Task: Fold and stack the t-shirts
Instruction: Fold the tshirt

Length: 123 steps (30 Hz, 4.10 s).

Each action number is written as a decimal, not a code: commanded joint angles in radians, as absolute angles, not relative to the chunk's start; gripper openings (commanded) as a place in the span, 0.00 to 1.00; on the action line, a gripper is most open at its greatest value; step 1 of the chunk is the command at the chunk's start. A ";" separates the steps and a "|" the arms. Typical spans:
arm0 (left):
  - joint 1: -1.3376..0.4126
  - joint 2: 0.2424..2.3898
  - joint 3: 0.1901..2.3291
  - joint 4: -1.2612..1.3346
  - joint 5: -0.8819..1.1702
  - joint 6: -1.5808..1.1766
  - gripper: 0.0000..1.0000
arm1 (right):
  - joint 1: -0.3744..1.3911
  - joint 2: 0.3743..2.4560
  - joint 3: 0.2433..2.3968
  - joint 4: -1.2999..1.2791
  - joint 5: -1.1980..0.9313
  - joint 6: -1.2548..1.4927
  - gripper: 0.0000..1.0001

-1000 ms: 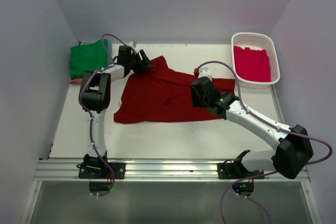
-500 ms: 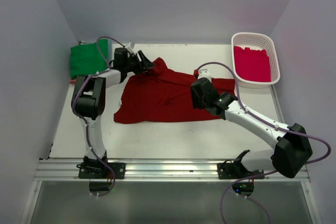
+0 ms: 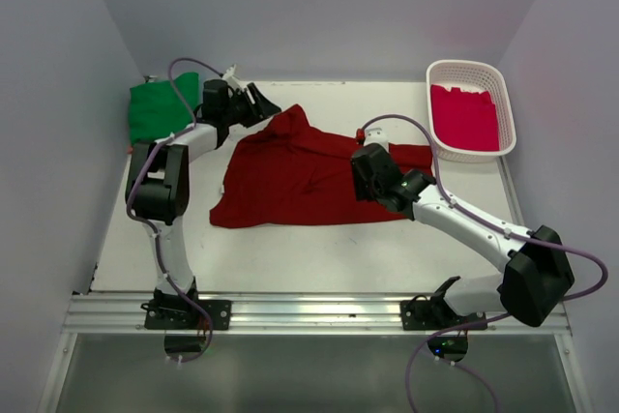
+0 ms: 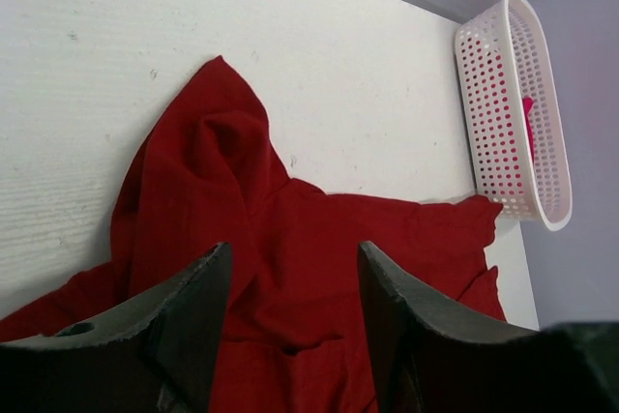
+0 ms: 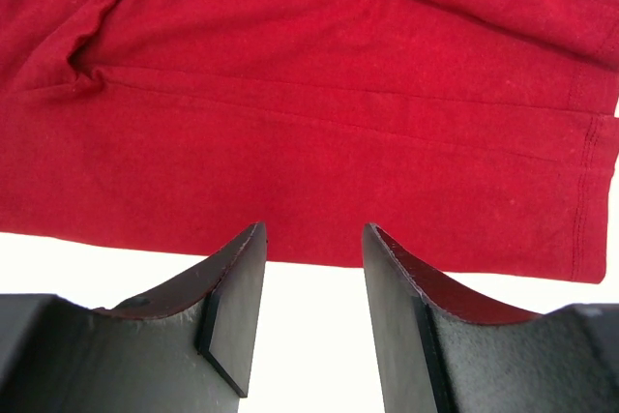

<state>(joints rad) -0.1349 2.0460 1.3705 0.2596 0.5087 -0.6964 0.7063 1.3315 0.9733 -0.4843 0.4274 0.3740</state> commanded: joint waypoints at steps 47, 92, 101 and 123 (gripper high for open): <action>-0.164 2.060 1.108 0.572 0.347 -1.138 0.54 | 0.707 1.333 0.954 -0.457 0.476 0.379 0.47; -0.117 2.181 1.434 0.422 0.325 -0.947 0.00 | 0.632 1.240 0.911 -0.482 0.646 0.480 0.40; -0.065 1.984 1.376 0.322 0.293 -0.828 0.00 | 0.503 1.285 0.939 -0.442 0.638 0.520 0.44; 0.106 1.871 1.278 0.216 0.353 -0.770 0.00 | 0.222 1.957 1.517 -0.460 0.460 0.522 0.54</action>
<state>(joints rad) 0.0982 1.8759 1.2770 0.2070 0.3298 -0.7952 0.2428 1.8977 1.4361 -0.4366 0.4755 0.4980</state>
